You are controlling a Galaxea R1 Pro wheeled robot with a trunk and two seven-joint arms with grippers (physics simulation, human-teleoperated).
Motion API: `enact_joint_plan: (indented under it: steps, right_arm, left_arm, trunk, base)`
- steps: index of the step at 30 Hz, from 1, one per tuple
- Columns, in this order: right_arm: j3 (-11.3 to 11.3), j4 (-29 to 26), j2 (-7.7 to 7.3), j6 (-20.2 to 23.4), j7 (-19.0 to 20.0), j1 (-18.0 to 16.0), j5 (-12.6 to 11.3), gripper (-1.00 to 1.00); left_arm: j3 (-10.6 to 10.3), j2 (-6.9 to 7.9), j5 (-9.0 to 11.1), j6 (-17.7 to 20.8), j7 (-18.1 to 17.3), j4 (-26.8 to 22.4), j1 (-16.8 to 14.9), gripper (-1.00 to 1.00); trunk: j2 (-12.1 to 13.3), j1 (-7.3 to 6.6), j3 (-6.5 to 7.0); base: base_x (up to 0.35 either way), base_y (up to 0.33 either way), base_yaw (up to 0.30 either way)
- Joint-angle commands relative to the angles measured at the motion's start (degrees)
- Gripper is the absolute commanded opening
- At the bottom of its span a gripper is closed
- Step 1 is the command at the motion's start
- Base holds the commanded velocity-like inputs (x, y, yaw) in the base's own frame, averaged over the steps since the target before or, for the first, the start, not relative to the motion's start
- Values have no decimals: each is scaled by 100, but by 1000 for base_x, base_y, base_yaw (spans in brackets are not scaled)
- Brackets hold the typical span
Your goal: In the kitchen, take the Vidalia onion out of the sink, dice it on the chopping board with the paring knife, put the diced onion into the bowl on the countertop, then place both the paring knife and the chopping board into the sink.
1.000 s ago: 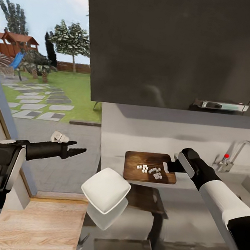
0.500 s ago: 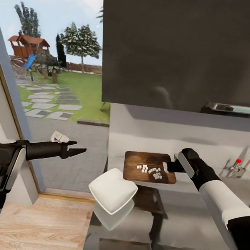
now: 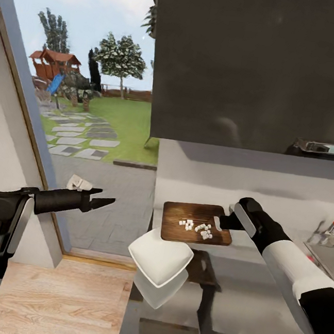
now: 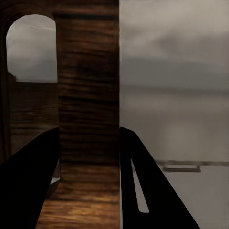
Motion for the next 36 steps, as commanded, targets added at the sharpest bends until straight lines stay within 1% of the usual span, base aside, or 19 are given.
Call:
enact_joint_plan:
  steps: [1,19,26,36]
  right_arm:
    - [37,-9,-8,11,-56,-7,-69,-100]
    - [37,-9,40,12,-59,-7,-71,-100]
    - [37,-9,101,12,-60,-7,-68,-100]
    - [37,-9,109,12,-59,-7,-67,-100]
  left_arm:
    - [3,-1,6,49,-16,0,-8,100]
    - [2,-1,6,49,-16,0,-8,100]
    - [4,-1,6,49,-16,0,-8,100]
    - [4,0,6,49,-16,0,-8,100]
  trunk:
    - [-14,4,-14]
    - [-14,4,-14]
    - [-14,4,-14]
    - [-14,4,-14]
  base:
    - [0,0,145]
    - [0,0,145]
    - [0,0,145]
    - [0,0,154]
